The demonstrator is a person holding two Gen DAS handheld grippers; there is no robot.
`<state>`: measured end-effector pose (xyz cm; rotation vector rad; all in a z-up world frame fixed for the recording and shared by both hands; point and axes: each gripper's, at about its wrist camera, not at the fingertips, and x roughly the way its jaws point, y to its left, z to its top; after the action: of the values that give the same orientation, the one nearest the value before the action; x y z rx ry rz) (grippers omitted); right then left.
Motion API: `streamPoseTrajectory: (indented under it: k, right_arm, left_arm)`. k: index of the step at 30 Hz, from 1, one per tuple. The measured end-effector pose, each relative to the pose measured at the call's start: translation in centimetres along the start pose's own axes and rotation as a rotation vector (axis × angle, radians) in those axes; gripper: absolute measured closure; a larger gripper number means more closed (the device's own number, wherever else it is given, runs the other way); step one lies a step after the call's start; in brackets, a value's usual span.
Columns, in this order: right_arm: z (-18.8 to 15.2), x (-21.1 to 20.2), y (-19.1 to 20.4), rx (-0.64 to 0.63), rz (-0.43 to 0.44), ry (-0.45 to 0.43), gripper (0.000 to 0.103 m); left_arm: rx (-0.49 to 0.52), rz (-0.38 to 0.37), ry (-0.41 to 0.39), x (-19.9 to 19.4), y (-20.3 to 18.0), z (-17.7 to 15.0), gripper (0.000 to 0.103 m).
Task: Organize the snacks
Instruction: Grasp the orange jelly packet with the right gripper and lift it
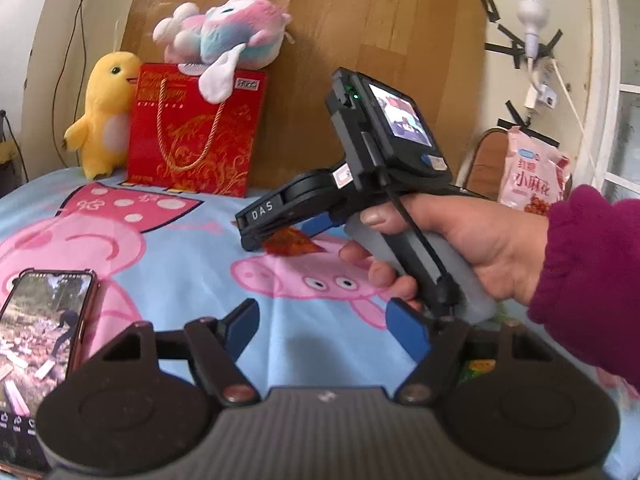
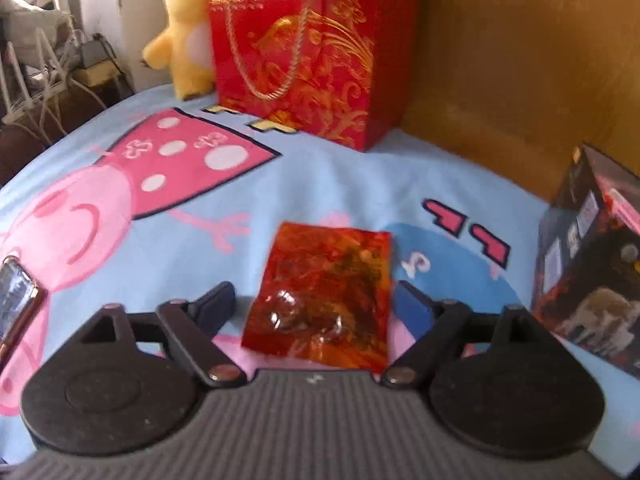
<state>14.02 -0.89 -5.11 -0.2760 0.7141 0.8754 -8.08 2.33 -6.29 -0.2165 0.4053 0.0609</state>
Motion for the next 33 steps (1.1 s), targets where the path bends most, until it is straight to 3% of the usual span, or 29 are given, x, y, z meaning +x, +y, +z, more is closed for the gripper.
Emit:
streamPoseTrajectory:
  k: [10,13,17,20,23,27,33]
  right_arm:
    - [-2.3,-3.8,-1.8,-0.023,0.058,0.033,0.029]
    - [-3.6,-5.7,-3.3,0.010,0.055,0.039,0.030]
    - [-5.3,-8.6,-5.1,0.112,0.097,0.032,0.041]
    - [-7.0,-10.5,-4.8,0.134,0.116,0.031,0.043]
    - [-8.7,-12.4,-3.2,0.090,0.153,-0.003,0.043]
    - [-11.0,-14.5,0.9,-0.102,0.078,-0.086,0.043]
    - [-13.4,-16.5,2.4,-0.141,0.102,-0.162,0.043]
  left_arm:
    - [-0.054,-0.031,-0.008,-0.1,1.0,0.0,0.026]
    - [-0.051,-0.028,-0.010,-0.1,1.0,0.0,0.023]
    - [-0.064,-0.025,0.009,0.1,1.1,0.2,0.022]
    - [-0.085,-0.025,0.038,0.5,1.4,0.3,0.021]
    - [-0.103,-0.026,0.058,0.8,1.6,0.4,0.020]
    - [-0.126,-0.057,0.088,1.2,2.0,0.5,0.015]
    - [-0.209,-0.154,0.138,1.4,2.5,-0.1,0.006]
